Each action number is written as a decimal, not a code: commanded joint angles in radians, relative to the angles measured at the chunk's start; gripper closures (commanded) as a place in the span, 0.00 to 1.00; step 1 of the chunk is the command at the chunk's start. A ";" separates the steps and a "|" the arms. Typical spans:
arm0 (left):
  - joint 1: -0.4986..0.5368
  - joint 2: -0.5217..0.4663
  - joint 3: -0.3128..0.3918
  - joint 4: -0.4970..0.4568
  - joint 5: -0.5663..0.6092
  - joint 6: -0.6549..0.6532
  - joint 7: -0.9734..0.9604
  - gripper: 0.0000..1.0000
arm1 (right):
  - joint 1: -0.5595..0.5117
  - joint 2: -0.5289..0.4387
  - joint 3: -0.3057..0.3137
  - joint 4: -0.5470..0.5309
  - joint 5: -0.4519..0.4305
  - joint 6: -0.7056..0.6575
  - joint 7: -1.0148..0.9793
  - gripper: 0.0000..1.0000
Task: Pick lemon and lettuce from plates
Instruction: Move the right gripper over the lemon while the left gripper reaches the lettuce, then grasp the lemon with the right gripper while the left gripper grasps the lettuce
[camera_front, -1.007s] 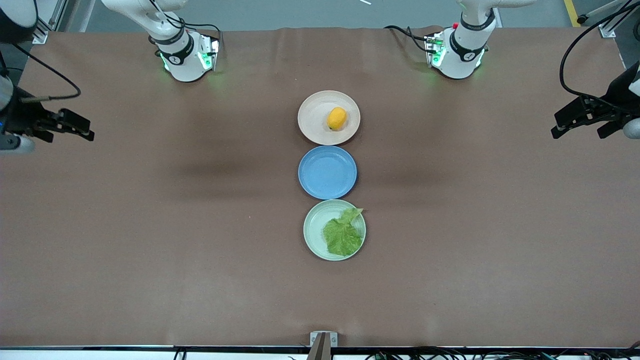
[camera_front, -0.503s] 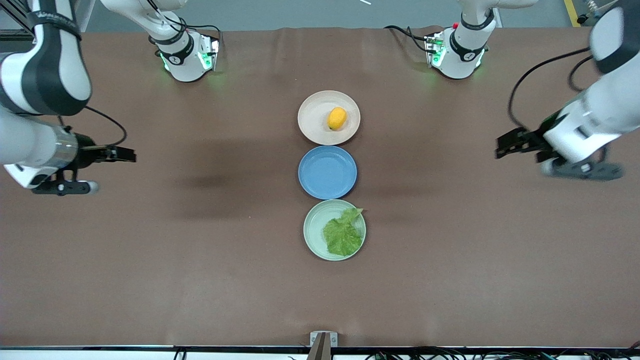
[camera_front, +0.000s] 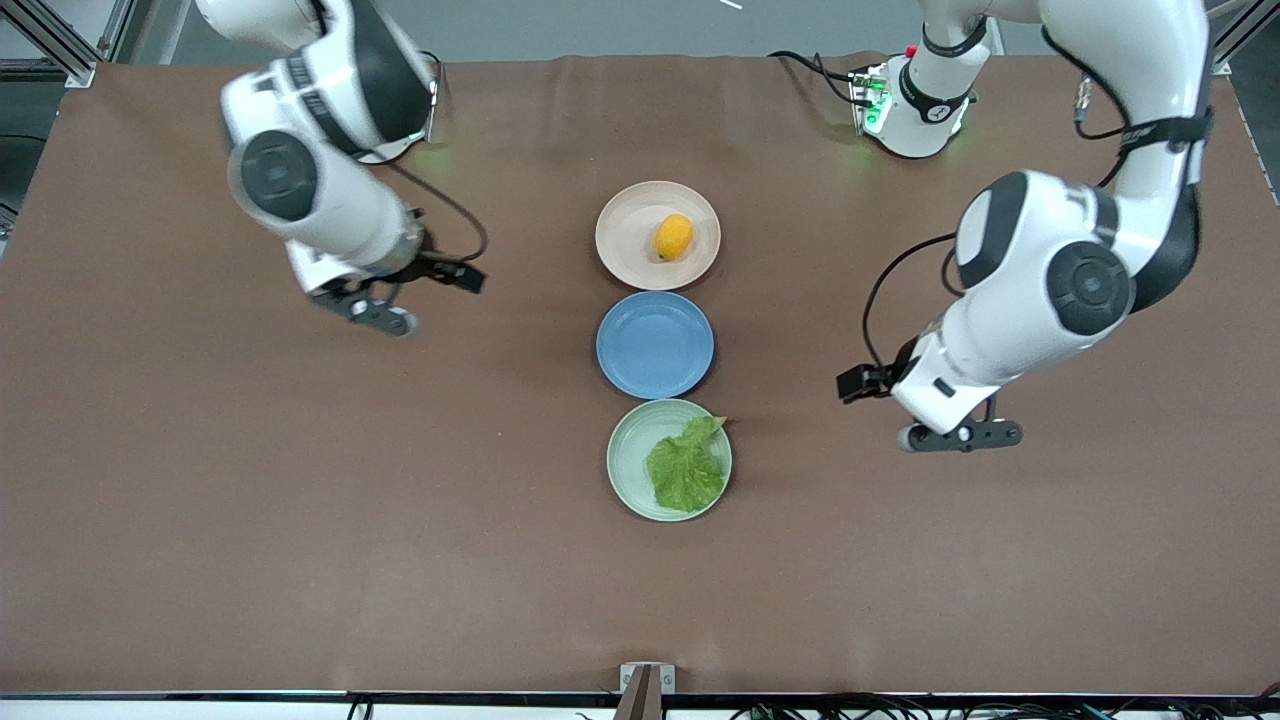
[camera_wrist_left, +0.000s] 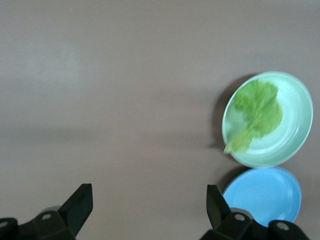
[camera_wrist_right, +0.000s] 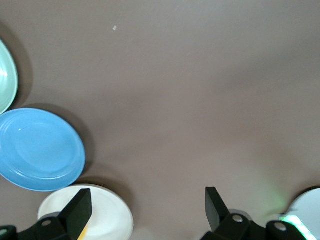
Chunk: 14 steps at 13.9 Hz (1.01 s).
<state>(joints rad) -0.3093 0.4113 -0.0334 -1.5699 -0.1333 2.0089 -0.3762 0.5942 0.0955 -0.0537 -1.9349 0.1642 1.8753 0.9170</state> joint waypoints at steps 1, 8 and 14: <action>-0.051 0.067 0.007 0.024 -0.012 0.097 -0.087 0.00 | 0.218 -0.013 -0.017 -0.162 0.009 0.237 0.246 0.00; -0.103 0.251 -0.013 0.037 -0.026 0.447 -0.228 0.00 | 0.504 0.280 -0.021 -0.113 -0.008 0.556 0.569 0.00; -0.140 0.334 -0.060 0.090 -0.045 0.537 -0.384 0.00 | 0.556 0.408 -0.021 0.008 -0.115 0.562 0.709 0.00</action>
<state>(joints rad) -0.4472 0.7056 -0.0761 -1.5166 -0.1520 2.5107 -0.7378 1.1278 0.4624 -0.0599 -1.9738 0.0703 2.4394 1.5925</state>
